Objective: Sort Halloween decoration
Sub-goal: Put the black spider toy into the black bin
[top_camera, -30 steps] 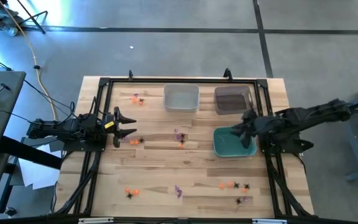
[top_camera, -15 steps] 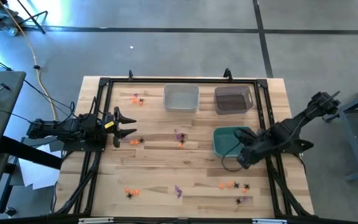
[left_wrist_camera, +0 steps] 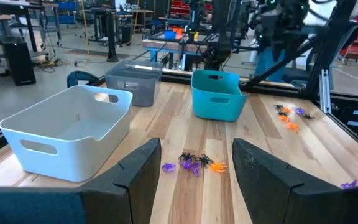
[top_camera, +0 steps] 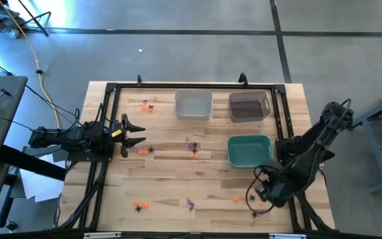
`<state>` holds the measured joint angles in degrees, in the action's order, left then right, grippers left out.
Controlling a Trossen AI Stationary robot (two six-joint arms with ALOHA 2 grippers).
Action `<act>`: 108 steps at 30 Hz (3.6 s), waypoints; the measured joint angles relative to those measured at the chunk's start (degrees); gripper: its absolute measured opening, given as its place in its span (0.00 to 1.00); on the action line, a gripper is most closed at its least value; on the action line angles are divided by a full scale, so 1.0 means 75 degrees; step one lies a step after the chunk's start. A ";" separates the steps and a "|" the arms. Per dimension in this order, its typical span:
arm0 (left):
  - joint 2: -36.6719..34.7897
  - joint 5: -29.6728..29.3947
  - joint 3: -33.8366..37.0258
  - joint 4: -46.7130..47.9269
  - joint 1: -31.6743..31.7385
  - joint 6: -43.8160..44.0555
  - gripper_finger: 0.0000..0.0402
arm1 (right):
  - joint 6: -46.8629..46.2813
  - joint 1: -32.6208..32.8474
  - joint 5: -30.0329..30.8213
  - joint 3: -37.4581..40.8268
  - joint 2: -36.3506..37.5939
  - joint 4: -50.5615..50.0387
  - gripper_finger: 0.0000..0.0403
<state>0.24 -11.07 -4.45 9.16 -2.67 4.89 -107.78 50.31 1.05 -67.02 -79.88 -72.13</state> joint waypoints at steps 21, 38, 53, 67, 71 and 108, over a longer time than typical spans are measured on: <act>0.0000 0.0000 0.0000 0.0001 -0.0001 -0.0001 0.46 | 0.1564 -0.0142 -0.0655 0.0000 -0.2562 0.1567 0.35; 0.0001 0.0000 0.0000 -0.0001 -0.0001 0.0000 0.46 | 0.2182 -0.0310 -0.0632 0.0667 -0.3109 0.3372 0.35; -0.0001 0.0000 0.0000 0.0001 0.0000 0.0001 0.46 | 0.2203 -0.0304 -0.0413 0.1288 -0.3071 0.3909 0.35; 0.0001 0.0002 0.0000 -0.0002 0.0000 -0.0001 0.46 | 0.1968 -0.0307 -0.0306 0.1309 -0.3094 0.3808 0.13; 0.0001 0.0001 0.0002 -0.0002 0.0002 -0.0001 0.46 | 0.1833 -0.0307 -0.0282 0.1309 -0.3097 0.3795 0.02; 0.0000 0.0003 0.0000 0.0001 0.0000 -0.0001 0.46 | 0.2159 -0.0840 0.1398 -0.2862 -0.2110 -0.2385 0.00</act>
<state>0.24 -11.05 -4.45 9.17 -2.67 4.89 -91.59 44.02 11.54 -88.49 -95.71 -90.02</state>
